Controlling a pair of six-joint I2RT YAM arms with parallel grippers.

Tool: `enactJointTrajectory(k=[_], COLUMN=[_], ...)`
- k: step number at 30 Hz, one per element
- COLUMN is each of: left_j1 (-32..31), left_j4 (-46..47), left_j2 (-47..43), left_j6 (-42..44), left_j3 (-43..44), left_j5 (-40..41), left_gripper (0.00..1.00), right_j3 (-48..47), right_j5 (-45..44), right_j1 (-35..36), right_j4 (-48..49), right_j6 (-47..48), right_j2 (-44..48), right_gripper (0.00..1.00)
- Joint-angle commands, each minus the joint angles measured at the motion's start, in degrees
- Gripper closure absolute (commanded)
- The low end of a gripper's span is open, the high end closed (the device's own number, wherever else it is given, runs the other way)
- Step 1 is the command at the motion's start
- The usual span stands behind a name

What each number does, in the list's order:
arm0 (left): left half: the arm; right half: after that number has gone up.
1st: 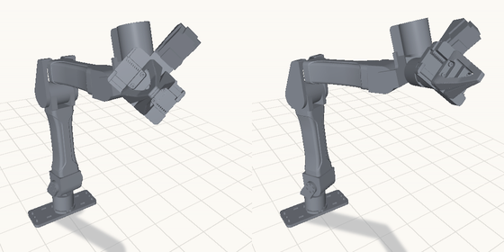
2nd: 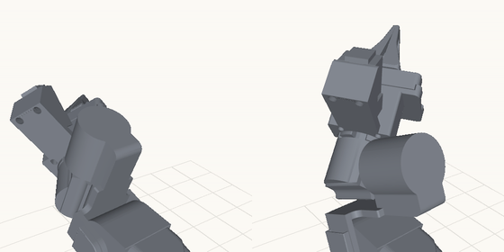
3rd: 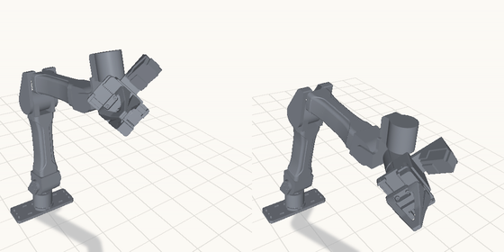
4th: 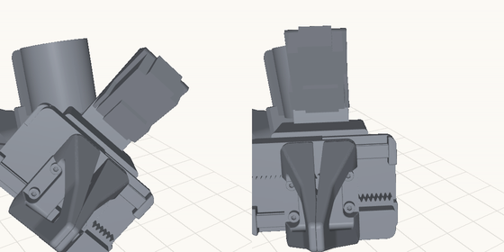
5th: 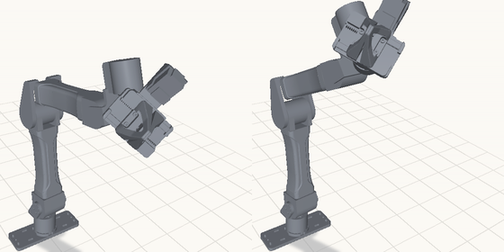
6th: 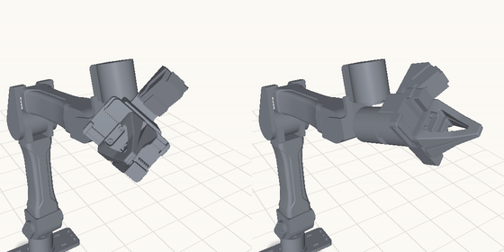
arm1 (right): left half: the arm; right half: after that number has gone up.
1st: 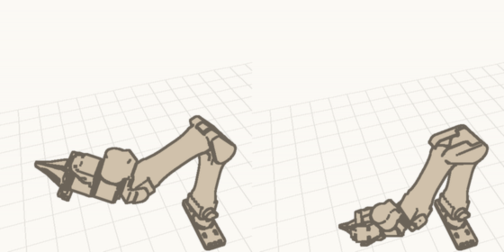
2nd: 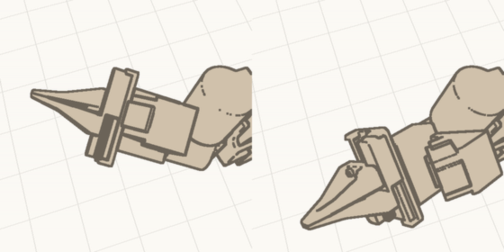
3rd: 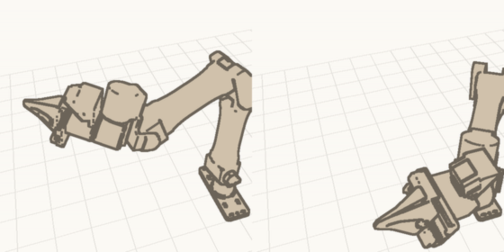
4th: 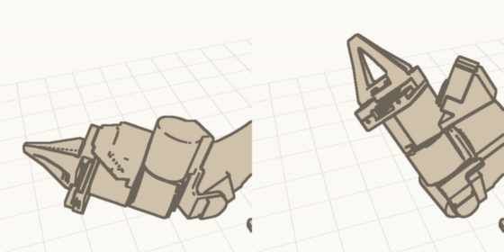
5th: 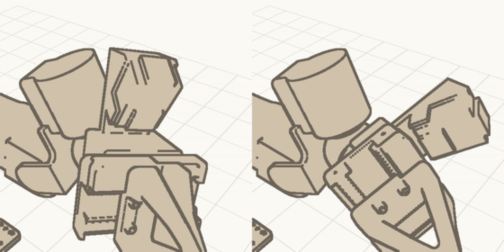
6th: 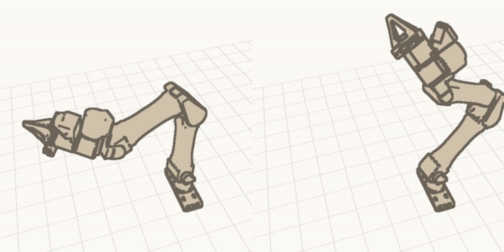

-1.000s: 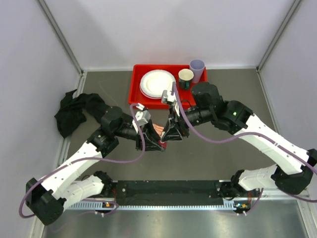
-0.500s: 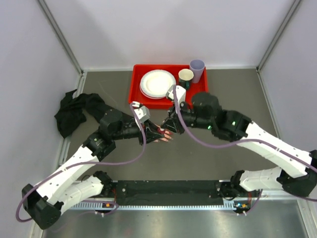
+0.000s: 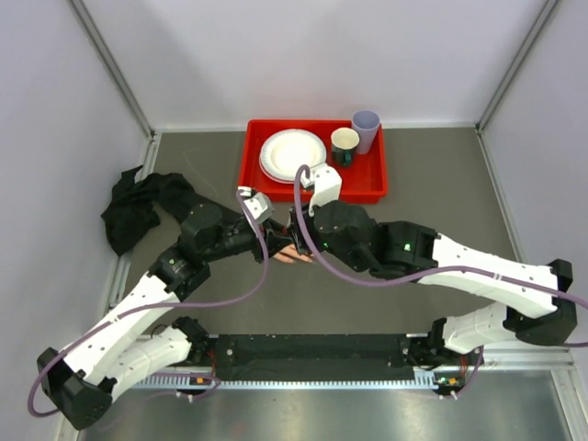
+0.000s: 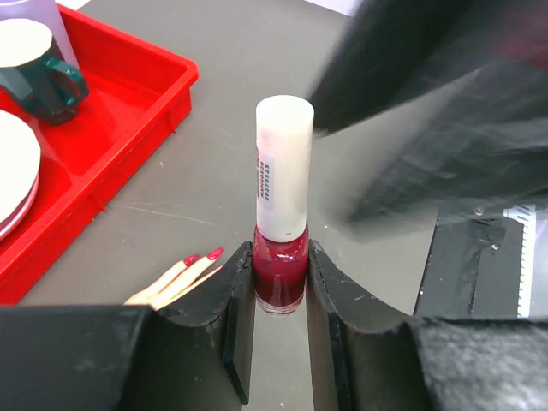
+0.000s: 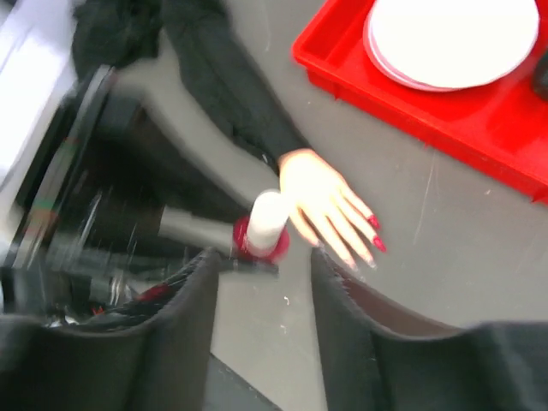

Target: Paint the nails

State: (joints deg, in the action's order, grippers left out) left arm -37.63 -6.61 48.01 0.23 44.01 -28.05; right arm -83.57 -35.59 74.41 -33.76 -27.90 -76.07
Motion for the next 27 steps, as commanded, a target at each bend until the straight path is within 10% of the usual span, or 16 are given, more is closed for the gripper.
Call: enactJointTrajectory(k=[1,8,27], left_j1=[1.8,1.8,1.8], left_j4=[4.1,8.6,9.8], left_j2=[0.4,3.6,4.9], left_j6=[-0.7,-4.4,-6.1], left_j3=[1.2,1.3,1.1], left_j5=[-7.4,-26.6,-29.3], left_gripper=[1.0,1.0,1.0], right_j3=[-4.9,-3.7,-3.8], right_j5=[15.5,47.2,55.0], right_j1=[-3.6,-14.1,-16.1], right_j4=[-5.7,-8.6,-5.7], right_j6=[10.8,19.6,20.5], right_j2=[6.3,10.8,5.4], right_gripper=[0.44,0.35,0.6])
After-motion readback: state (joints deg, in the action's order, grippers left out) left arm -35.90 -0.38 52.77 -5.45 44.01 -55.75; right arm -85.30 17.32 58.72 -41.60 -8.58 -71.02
